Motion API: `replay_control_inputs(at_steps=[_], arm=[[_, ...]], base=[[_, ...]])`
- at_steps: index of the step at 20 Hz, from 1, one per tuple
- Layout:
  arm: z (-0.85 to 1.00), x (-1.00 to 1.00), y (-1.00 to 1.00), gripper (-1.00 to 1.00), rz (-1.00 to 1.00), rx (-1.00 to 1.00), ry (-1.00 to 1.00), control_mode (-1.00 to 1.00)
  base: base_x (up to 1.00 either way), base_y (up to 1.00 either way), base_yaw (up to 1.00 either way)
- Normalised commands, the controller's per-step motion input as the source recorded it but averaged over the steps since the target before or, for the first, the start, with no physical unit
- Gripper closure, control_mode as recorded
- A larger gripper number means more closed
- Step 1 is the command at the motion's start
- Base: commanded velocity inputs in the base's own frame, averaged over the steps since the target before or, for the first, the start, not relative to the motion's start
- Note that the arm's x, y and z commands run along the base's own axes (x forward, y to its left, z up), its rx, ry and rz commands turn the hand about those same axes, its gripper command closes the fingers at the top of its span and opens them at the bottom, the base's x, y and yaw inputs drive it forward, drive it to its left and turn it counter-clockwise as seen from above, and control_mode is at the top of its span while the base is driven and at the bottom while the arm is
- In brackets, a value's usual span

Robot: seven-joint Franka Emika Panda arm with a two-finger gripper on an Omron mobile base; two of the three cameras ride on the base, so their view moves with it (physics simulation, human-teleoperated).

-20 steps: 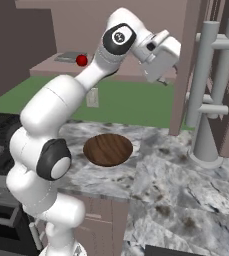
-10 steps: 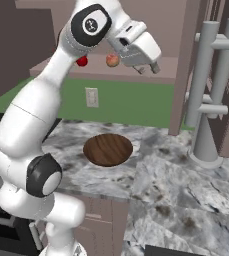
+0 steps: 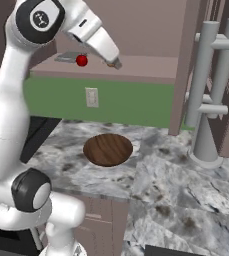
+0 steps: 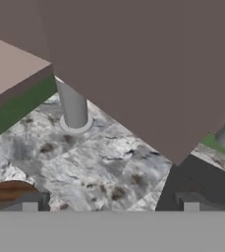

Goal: Open the cabinet. Pick the peach and apple from the cabinet and place them into the bowl. Then close the cabinet.

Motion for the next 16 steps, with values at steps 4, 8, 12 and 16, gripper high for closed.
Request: replay_control_inputs(at_steps=[4, 8, 12, 16], arm=[[0.29, -0.32, 0.34, -1.00, 0.00, 0.13, -0.11, -1.00], [-0.02, -0.21, 0.01, -1.00, 0.04, 0.23, -0.06, -1.00], [-0.02, 0.00, 0.00, -1.00, 0.01, 0.12, -0.03, -1.00], [-0.40, -0.02, 0.01, -1.00, 0.00, -0.02, 0.00, -1.00]], base=[[0.00, 0.00, 0.00], [0.00, 0.00, 0.00], [0.00, 0.00, 0.00], [0.00, 0.00, 0.00]])
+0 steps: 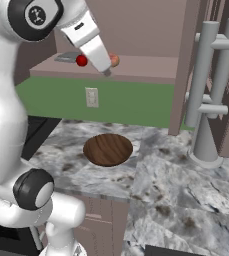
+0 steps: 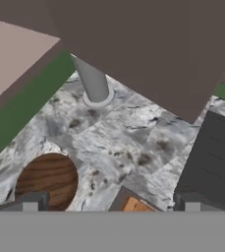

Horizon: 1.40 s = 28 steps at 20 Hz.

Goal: Open the cabinet. Pick the peach and apple from the cabinet and place them into the bowl. Then close the cabinet.

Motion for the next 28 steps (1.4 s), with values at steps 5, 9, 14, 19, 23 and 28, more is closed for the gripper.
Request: replay_control_inputs(at_steps=[5, 9, 14, 19, 23, 28], arm=[[-0.98, -0.20, 0.25, -1.00, 0.03, -0.10, 0.00, -1.00], [-1.00, -0.09, 0.31, -1.00, 0.04, -0.05, 0.00, -1.00], [-0.97, 0.00, 0.22, -1.00, 0.03, 0.00, -0.03, -1.00], [-0.28, 0.02, 0.01, -1.00, 0.01, 0.04, -0.12, -1.00], [0.24, 0.06, 0.00, -1.00, 0.03, 0.08, 0.00, -1.00], [0.47, 0.07, 0.00, -1.00, 0.02, 0.06, 0.01, -1.00]], base=[[0.00, 0.00, 0.00], [0.00, 0.00, 0.00], [0.00, 0.00, 0.00], [0.00, 0.00, 0.00], [0.00, 0.00, 0.00], [0.00, 0.00, 0.00]])
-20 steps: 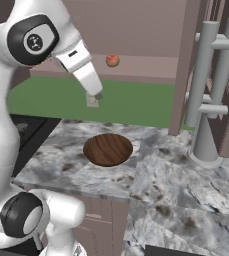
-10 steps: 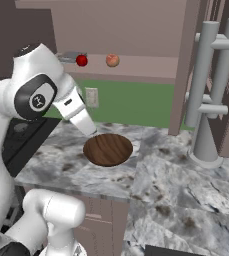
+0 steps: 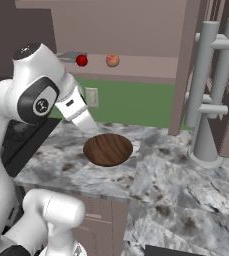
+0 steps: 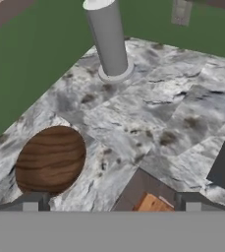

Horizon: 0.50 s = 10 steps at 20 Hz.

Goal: Open the cabinet. Pick the peach and apple from the cabinet and place them into the bowl. Then close the cabinet.

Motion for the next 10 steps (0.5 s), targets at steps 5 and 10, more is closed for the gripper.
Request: replay_control_inputs(at_steps=[5, 10], arm=[[0.69, 0.04, 0.00, -1.00, 0.00, 0.01, 0.05, -1.00], [0.36, 0.05, 0.00, -1.00, 0.00, 0.00, 0.01, -1.00]], base=[[0.00, 0.00, 0.00], [0.00, 0.00, 0.00]])
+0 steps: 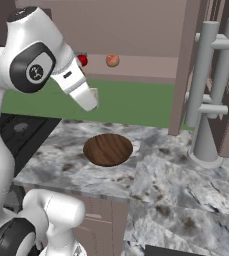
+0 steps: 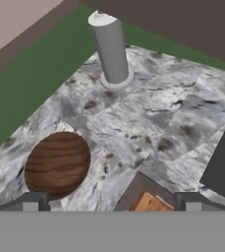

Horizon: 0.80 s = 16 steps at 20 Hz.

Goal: Open the cabinet. Pick the peach and apple from the cabinet and place them into the bowl. Then close the cabinet.

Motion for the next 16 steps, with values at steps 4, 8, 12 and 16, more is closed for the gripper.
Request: replay_control_inputs(at_steps=[4, 8, 12, 16], arm=[[0.00, 0.04, 0.00, -1.00, 0.06, 0.00, -0.10, -1.00], [0.00, 0.11, 0.01, -1.00, 0.10, 0.00, -0.10, -1.00], [0.00, 0.04, 0.01, -1.00, 0.06, 0.00, -0.17, -1.00], [0.00, 0.00, 0.01, -1.00, 0.07, 0.00, -0.31, -1.00]], base=[[0.00, 0.00, 0.00], [0.00, 0.00, 0.00], [0.00, 0.00, 0.00], [0.00, 0.00, 0.00]])
